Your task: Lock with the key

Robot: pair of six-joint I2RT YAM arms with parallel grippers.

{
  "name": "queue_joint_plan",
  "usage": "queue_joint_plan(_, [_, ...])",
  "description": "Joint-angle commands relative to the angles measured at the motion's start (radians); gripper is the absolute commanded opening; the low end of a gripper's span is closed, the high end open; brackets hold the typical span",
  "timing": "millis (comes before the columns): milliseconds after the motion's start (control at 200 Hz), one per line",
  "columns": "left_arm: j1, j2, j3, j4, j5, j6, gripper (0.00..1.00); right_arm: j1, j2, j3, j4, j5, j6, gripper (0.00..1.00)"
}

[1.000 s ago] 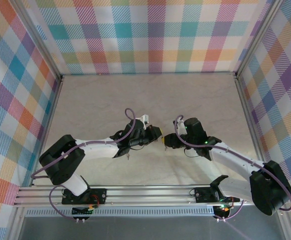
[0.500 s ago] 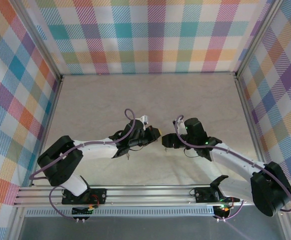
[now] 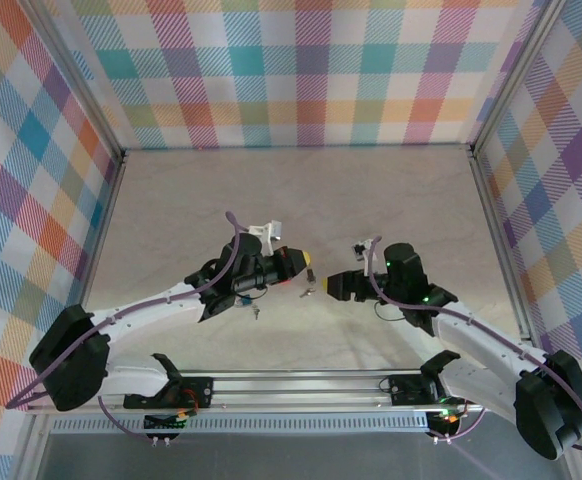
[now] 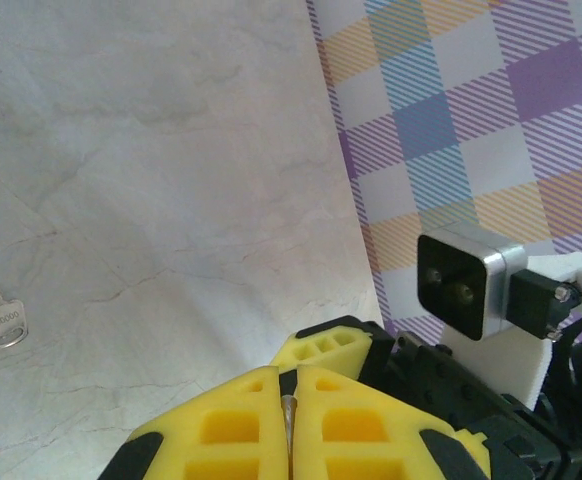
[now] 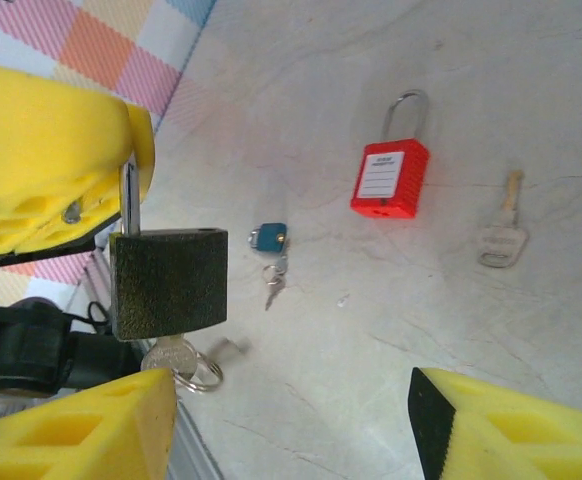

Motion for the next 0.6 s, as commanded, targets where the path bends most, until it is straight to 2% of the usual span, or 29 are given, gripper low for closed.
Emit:
queue_joint_plan(0, [0.006, -0.022, -0.014, 0.033, 0.037, 0.02, 0.0, -0.004, -0.016, -0.037, 0.137, -0.102, 0.044, 0.65])
queue_joint_plan(75, [0.006, -0.026, -0.023, 0.068, 0.051, 0.014, 0.0, -0.004, -0.017, -0.062, 0.229, -0.152, 0.082, 0.67])
queue_joint_plan(190, [0.006, -0.028, -0.054, 0.152, 0.072, -0.008, 0.0, -0.004, -0.016, -0.097, 0.342, -0.154, 0.139, 0.68])
queue_joint_plan(395, [0.005, -0.026, -0.078, 0.254, 0.127, -0.035, 0.0, -0.003, 0.041, -0.079, 0.429, -0.217, 0.185, 0.66])
queue_joint_plan(500, [0.005, -0.038, -0.069, 0.17, 0.099, -0.015, 0.0, 0.0, 0.027, -0.038, 0.319, -0.172, 0.156, 0.6])
queue_joint_plan(600, [0.004, -0.048, -0.057, 0.082, 0.05, 0.008, 0.0, 0.003, 0.009, 0.005, 0.168, -0.124, 0.089, 0.6])
